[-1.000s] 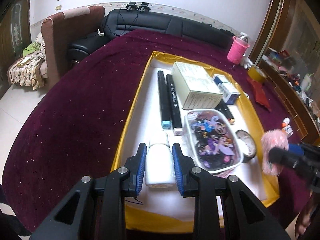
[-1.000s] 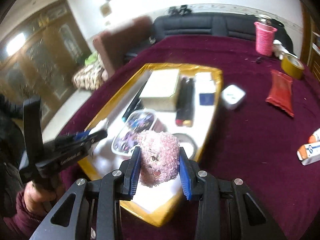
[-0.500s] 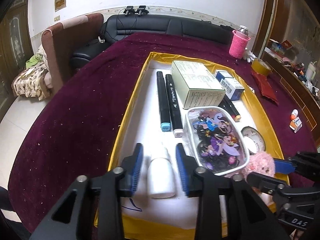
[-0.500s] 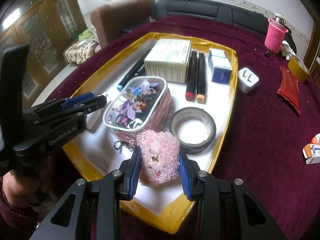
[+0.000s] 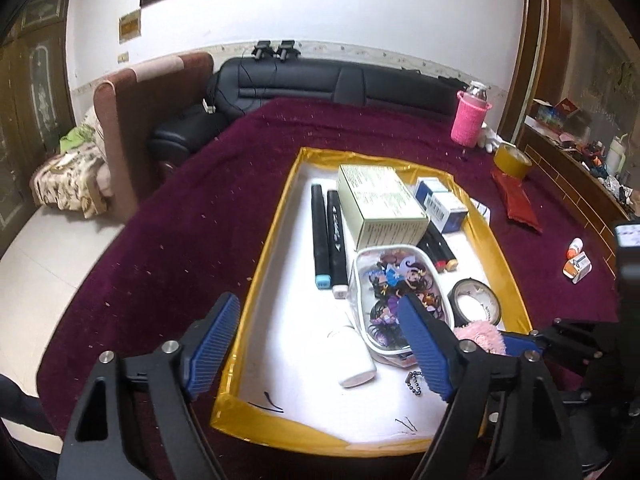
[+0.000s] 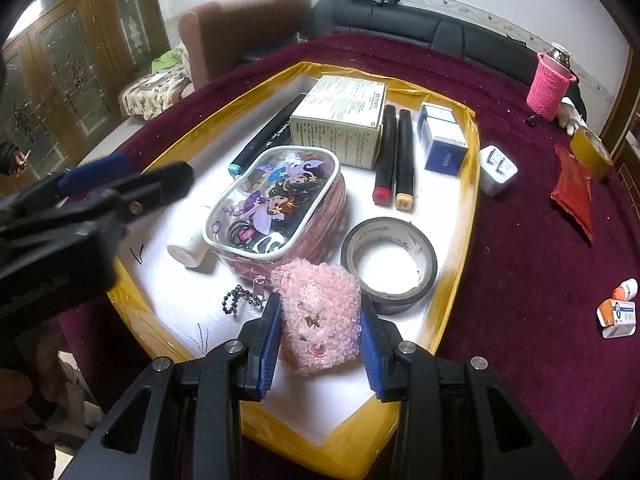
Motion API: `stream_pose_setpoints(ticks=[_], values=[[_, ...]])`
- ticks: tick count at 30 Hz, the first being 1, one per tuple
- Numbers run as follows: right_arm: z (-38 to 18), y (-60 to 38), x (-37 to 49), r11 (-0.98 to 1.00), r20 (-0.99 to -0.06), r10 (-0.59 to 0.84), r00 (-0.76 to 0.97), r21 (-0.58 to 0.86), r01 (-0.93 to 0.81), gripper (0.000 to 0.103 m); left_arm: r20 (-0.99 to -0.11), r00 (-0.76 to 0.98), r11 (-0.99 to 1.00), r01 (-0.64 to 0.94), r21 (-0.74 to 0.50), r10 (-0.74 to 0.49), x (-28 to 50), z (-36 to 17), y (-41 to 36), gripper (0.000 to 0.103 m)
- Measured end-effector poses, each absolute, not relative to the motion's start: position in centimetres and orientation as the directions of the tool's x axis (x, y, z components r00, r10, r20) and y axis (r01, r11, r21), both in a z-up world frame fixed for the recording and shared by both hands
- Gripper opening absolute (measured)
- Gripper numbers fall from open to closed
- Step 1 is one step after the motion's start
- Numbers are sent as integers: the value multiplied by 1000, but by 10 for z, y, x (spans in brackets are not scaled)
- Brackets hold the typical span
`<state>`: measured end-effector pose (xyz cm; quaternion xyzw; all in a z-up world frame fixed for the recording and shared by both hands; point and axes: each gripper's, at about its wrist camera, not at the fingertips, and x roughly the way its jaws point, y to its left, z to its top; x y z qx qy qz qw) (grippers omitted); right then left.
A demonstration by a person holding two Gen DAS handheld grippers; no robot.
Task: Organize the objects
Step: 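Lower the bottle and pink ball into the tray and open both tools, then lift both open tools away from the tray toward the loose items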
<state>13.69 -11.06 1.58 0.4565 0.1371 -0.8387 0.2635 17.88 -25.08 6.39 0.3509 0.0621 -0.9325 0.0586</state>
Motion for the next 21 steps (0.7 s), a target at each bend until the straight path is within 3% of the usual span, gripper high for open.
stream_pose_setpoints(ticks=[6, 14, 21], values=[[18, -113, 139, -825, -838, -312, -447, 6, 565, 45, -643, -759, -984, 175, -45, -105, 187, 73, -252, 86], [33, -111, 144, -831, -809, -341, -479, 21, 556, 63, -644, -756, -982, 185, -42, -115, 195, 75, -254, 89], [45, -101, 149, -841, -787, -363, -500, 45, 539, 68, -641, -758, -982, 183, -35, -119, 201, 79, -251, 90]])
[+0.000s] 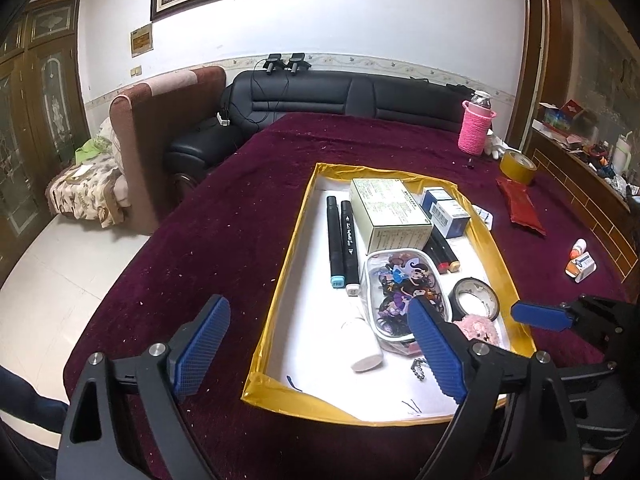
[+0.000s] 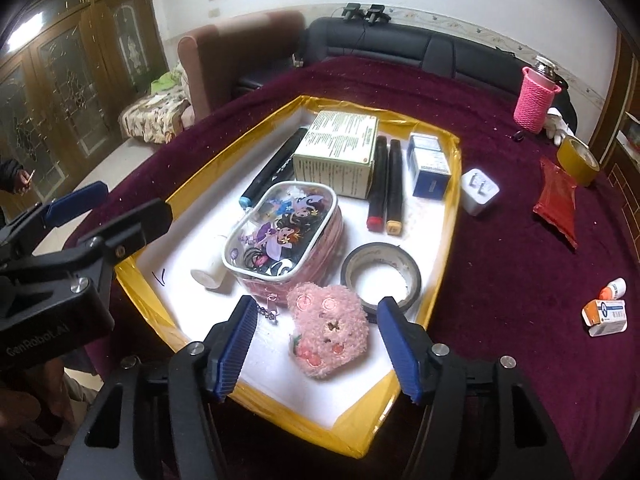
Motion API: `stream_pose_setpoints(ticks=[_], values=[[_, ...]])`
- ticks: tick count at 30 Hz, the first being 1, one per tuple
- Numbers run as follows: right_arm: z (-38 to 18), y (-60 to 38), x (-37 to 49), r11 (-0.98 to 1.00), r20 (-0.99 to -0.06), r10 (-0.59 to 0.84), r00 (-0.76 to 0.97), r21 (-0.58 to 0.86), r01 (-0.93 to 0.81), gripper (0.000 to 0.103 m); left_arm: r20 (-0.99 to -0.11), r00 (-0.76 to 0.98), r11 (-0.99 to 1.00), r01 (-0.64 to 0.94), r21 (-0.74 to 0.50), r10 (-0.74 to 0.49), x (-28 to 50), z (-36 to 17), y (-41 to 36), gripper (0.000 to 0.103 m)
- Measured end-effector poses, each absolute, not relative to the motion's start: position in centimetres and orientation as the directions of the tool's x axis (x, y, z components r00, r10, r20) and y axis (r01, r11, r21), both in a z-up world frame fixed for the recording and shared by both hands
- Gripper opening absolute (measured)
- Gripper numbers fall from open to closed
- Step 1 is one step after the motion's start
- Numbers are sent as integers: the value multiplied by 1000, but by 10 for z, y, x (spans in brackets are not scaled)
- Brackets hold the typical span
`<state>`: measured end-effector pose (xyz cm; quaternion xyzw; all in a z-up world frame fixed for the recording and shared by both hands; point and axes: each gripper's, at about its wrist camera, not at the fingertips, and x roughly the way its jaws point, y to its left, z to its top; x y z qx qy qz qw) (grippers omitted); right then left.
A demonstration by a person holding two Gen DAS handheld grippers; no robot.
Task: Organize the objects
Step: 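Lift both open tools away from the tray toward the loose items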
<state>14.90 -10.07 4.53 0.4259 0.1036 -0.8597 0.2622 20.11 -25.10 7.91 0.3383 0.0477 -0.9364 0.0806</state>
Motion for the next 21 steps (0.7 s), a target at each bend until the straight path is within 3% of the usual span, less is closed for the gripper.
stream_pose_setpoints(ticks=[5, 21], values=[[52, -84, 151, -856, -771, -381, -510, 85, 510, 75, -642, -757, -983, 181, -24, -123, 205, 81, -247, 92], [54, 37, 145, -941, -737, -327, -591, 197, 274, 81, -652, -751, -991, 132, 9, -106, 213, 88, -220, 92]])
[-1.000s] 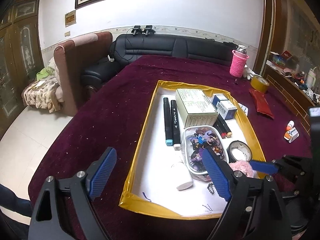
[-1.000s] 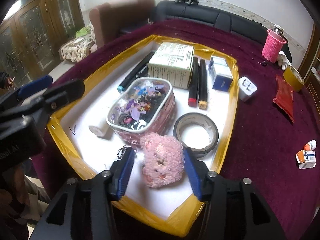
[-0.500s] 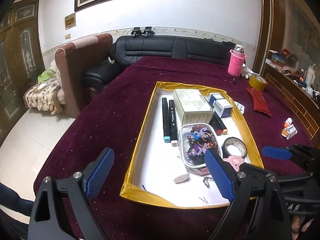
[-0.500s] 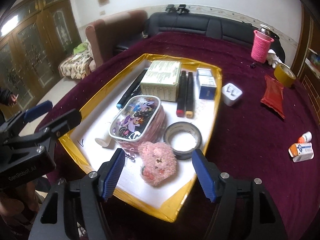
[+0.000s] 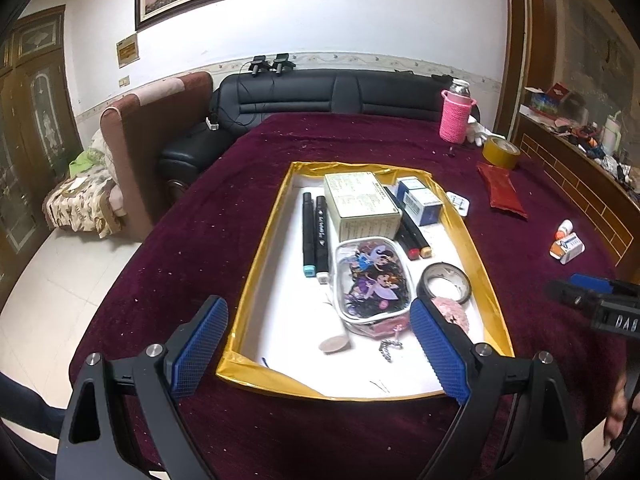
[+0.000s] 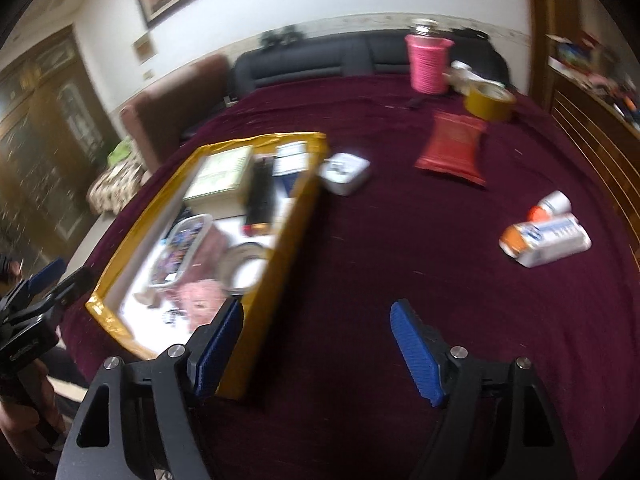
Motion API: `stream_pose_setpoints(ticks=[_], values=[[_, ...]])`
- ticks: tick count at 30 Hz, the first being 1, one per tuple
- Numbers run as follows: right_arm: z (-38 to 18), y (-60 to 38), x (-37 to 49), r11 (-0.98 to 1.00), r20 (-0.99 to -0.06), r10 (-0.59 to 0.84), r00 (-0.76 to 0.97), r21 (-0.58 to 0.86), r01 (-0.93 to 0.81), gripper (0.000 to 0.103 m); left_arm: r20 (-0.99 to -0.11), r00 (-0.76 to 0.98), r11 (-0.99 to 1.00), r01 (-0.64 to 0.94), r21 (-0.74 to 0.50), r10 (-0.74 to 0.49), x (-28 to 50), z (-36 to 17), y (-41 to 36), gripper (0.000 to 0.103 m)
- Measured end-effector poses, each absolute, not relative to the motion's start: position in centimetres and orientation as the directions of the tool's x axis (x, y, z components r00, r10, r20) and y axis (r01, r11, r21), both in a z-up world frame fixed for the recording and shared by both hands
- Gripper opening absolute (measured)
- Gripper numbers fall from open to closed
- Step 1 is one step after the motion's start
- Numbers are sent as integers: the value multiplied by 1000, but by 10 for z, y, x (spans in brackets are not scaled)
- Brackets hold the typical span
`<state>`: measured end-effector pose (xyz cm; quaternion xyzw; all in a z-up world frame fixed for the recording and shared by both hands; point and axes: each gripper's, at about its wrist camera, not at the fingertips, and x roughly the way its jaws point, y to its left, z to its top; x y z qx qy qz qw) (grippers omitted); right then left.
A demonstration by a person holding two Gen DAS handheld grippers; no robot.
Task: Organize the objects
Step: 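Lift both open tools away from the tray toward the loose items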
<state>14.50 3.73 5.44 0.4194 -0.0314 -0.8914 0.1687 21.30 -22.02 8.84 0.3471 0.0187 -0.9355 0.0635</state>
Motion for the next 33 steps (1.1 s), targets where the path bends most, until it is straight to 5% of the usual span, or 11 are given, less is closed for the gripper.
stream_pose_setpoints(ticks=[24, 33], values=[[29, 225, 121, -933, -725, -206, -657, 347, -90, 83, -706, -702, -984, -50, 172, -87, 154, 84, -118, 92], [21, 273, 107, -903, -718, -187, -671, 395, -171, 83, -762, -645, -988, -144, 46, 58, 121, 82, -86, 92]])
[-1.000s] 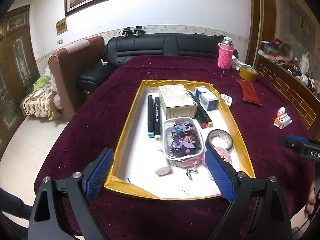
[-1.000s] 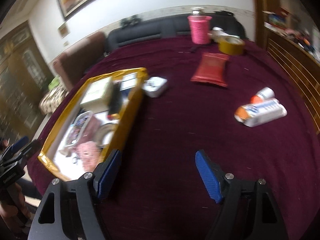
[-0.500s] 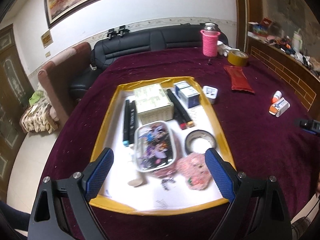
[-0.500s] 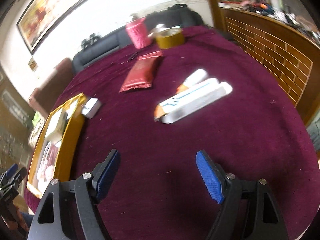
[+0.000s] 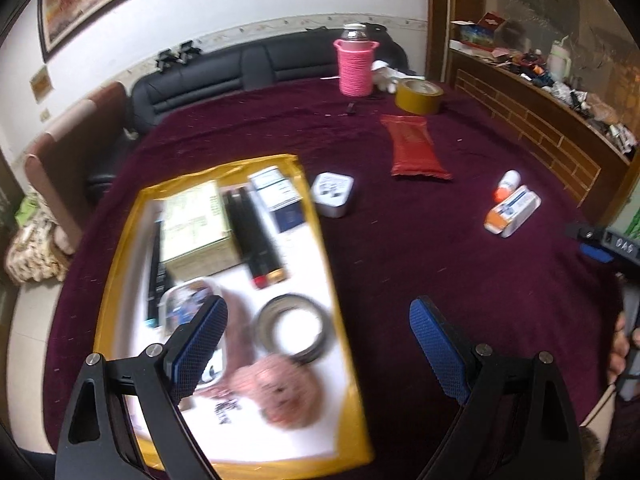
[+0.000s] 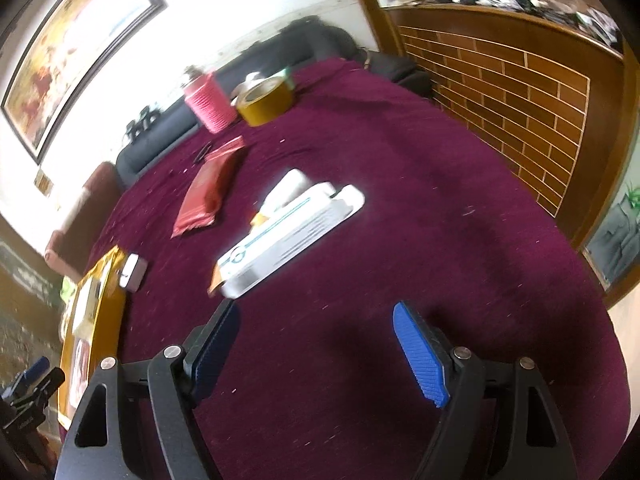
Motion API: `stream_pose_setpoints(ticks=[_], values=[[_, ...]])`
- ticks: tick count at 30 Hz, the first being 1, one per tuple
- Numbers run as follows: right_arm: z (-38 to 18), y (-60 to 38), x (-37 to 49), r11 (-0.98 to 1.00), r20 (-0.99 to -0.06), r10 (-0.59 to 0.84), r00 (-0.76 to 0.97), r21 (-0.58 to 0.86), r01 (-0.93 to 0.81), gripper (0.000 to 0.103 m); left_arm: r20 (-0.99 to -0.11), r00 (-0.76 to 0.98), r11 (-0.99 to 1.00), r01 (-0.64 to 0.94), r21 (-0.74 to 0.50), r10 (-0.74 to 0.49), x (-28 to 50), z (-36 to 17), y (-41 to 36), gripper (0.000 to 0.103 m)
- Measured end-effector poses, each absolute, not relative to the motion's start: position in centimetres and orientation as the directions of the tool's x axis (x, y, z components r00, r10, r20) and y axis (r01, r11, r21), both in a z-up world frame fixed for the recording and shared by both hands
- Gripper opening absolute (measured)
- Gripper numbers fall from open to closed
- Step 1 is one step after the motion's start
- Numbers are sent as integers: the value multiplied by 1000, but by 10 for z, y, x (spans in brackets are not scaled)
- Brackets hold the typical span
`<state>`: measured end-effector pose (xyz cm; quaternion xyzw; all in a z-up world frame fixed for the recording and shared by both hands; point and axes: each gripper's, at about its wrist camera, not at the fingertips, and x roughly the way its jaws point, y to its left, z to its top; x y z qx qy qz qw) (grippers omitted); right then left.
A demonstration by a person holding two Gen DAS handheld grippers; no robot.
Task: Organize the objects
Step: 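Lift both open tools away from the tray toward the loose items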
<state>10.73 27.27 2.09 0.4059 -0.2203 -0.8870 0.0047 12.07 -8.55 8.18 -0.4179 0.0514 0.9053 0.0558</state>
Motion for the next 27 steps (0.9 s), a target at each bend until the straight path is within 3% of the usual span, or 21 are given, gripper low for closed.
stream_pose_setpoints(ticks=[11, 18, 27], values=[[22, 272, 56, -902, -731, -222, -645, 405, -149, 83, -770, -615, -978, -200, -53, 168, 104, 75, -59, 92], [6, 256, 17, -907, -819, -192, -540, 358, -221, 83, -767, -609, -971, -227, -73, 200, 107, 71, -62, 92], [5, 219, -3, -958, -864, 59, -500, 92, -271, 88, -761, -610, -971, -210, -114, 221, 108, 72, -74, 92]])
